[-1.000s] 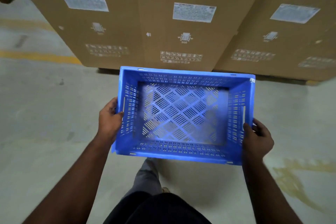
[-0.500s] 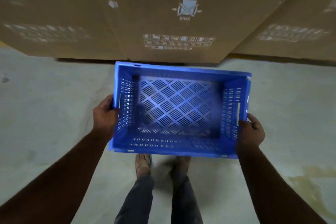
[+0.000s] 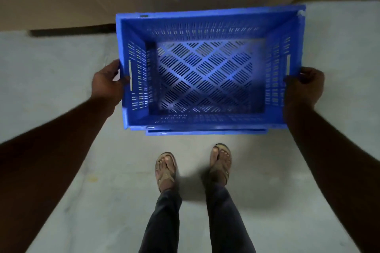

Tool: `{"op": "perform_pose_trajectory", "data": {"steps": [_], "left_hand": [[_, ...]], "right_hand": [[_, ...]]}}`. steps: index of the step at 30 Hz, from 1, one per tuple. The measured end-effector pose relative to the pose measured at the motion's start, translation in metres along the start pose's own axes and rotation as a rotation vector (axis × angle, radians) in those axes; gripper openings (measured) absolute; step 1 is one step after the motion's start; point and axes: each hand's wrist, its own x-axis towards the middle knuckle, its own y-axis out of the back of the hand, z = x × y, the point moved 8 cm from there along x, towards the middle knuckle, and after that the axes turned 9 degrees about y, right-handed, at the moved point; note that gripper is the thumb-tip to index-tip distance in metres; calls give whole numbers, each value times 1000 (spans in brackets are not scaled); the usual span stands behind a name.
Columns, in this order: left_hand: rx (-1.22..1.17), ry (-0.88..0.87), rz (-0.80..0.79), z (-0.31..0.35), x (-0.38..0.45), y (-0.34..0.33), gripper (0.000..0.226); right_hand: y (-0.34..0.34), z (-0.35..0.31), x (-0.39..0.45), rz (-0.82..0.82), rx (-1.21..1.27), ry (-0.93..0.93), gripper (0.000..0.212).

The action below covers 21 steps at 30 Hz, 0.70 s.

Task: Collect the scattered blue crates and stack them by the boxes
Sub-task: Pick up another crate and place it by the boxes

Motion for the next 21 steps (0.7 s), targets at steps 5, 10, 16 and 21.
{"op": "perform_pose_trajectory", "data": {"steps": [5,10,16,21], "left_hand": [[398,-106,40,9,-9,-4,67],[944,-744,-297,-1,-94,-54,86],[1232,-670,-140,-43,-107,-56,37],[1229,-605,-117,-18,-96,-60,30]], "right_hand": [[2,-23,-18,-218,-510,465,54],[7,-28,-98,-623,-713,1109,36],[-6,13,-108,-862,-896,1193,40],[-29,0,-90,-871,-966,1064,38]]}}
